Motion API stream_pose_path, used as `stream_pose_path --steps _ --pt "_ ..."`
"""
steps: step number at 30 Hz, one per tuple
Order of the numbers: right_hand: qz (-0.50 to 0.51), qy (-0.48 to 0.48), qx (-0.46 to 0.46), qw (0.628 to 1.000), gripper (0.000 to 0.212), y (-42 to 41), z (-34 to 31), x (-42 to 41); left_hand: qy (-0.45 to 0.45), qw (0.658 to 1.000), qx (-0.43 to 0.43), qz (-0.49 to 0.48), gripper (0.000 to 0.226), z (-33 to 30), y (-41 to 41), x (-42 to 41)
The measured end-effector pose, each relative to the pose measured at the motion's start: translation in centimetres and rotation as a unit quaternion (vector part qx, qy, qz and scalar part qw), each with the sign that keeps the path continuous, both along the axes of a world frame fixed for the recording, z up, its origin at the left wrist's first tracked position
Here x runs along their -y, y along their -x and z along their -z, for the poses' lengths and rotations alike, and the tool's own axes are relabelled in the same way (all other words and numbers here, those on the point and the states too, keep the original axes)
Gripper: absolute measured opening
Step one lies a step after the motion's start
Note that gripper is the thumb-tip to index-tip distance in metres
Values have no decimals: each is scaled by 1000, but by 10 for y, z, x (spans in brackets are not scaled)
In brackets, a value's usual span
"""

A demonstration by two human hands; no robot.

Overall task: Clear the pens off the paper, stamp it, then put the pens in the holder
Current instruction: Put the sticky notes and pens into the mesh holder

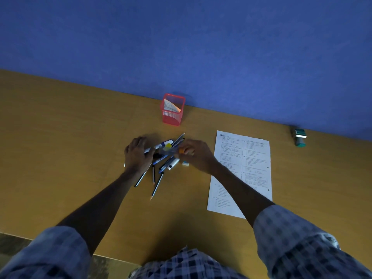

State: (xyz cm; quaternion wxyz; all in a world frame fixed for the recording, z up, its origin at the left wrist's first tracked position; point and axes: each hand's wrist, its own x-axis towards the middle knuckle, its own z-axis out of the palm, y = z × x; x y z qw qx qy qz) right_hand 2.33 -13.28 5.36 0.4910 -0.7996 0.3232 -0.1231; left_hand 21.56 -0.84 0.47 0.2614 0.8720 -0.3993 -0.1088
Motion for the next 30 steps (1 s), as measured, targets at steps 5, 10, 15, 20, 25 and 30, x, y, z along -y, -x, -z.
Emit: stream_pose_path --steps 5,10,15,20,25,30 --pt "134 44 93 986 23 -29 -28 30 6 1000 2 1 42 0 -2 5" --pt "167 132 120 970 24 -61 -48 55 10 1000 2 2 41 5 -6 7" --pt "157 207 68 963 29 -86 -50 69 12 1000 10 -2 40 8 -7 8" --pt "139 245 21 959 28 -99 -44 72 15 999 26 11 39 14 -10 5" --pt "116 238 0 964 27 -106 -42 71 21 998 47 23 42 20 -10 1" --pt "96 245 -30 964 26 -105 -42 66 2 997 70 35 47 22 -12 -1"
